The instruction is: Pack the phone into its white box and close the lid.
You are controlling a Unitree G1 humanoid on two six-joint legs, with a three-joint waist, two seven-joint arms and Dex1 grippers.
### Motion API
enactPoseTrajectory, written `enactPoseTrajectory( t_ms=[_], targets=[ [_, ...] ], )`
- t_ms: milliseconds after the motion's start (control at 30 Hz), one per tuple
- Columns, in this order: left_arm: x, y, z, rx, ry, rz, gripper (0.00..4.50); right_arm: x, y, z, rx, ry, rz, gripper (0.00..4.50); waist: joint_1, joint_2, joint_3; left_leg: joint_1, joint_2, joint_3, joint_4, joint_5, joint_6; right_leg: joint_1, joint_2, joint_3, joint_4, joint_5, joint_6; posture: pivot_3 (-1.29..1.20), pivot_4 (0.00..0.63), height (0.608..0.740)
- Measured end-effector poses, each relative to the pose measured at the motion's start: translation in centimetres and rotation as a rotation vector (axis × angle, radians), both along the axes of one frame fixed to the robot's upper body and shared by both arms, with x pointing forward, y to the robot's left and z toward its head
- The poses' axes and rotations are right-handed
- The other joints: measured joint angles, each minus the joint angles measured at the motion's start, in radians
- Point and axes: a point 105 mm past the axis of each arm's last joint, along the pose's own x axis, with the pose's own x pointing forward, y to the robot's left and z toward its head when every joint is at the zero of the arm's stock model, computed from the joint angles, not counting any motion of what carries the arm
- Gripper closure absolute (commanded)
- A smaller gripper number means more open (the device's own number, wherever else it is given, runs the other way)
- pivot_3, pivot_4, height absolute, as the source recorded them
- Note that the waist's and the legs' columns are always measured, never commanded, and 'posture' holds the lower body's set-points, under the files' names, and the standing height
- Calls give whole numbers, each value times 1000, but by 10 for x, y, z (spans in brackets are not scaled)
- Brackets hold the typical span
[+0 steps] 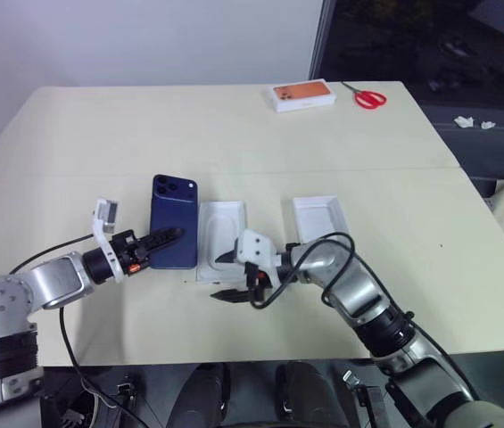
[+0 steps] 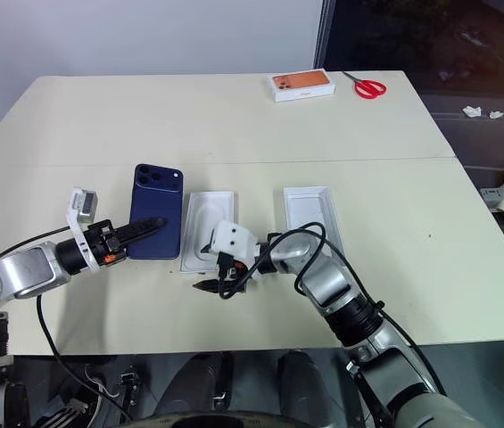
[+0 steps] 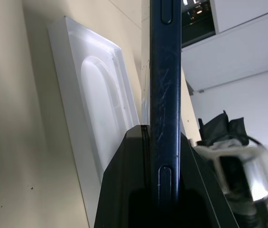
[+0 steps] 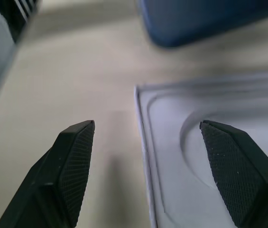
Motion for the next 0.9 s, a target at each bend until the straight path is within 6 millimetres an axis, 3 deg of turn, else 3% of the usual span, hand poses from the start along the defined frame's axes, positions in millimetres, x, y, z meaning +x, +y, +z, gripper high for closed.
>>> enactPoseTrajectory(
  t_ms=[100, 167, 233, 367, 400, 533, 667, 800, 900],
  targets=[
    [0, 2, 1, 6, -2, 1, 4500, 10, -3, 17, 36, -11, -32, 807, -1, 0, 0, 0, 0, 0, -1, 0, 0, -1, 0, 0, 0, 0, 0, 0, 150, 740],
    [0, 4, 3, 16, -6, 5, 4500, 16, -4, 22, 38, -34, -55, 1307, 0, 0, 0, 0, 0, 0, -1, 0, 0, -2, 0, 0, 0, 0, 0, 0, 150, 740],
    [1, 6, 5, 14, -15, 9, 4500, 27, -6, 16, 9, -47, -102, 2108, 0, 0, 0, 0, 0, 0, -1, 0, 0, -2, 0, 0, 0, 0, 0, 0, 150, 740],
    [2, 8, 5, 13, -15, 15, 4500, 30, -2, -1, -67, -100, -109, 4189, 0, 0, 0, 0, 0, 0, -1, 0, 0, -2, 0, 0, 0, 0, 0, 0, 150, 740],
    [2, 9, 5, 10, -13, 17, 4500, 31, -1, -5, -81, -115, -113, 4479, 0, 0, 0, 0, 0, 0, -1, 0, 0, -2, 0, 0, 0, 0, 0, 0, 150, 740],
    [2, 9, 5, 8, -13, 18, 4500, 33, 2, -20, -169, -207, -96, 4479, 0, 0, 0, 0, 0, 0, -1, 0, 0, -2, 0, 0, 0, 0, 0, 0, 150, 740],
    [2, 8, 4, 5, -12, 17, 4500, 33, 7, -21, -211, -299, -56, 4479, 0, 0, 0, 0, 0, 0, -1, 3, -5, -2, 0, 0, 0, 0, 0, 0, 150, 740],
    [1, 5, 2, -3, -5, 12, 4500, 35, 6, -19, -205, -282, -75, 4479, 0, 0, 0, 0, 0, 0, -1, 3, -5, -2, 0, 0, 0, 0, 0, 0, 150, 740],
    [1, 0, -1, -10, -1, 3, 4500, 45, -1, -6, -140, -205, -150, 4479, 2, 0, 0, 0, 0, 0, 0, 2, -4, -1, 0, 0, 0, 0, 0, 0, 150, 740]
  ],
)
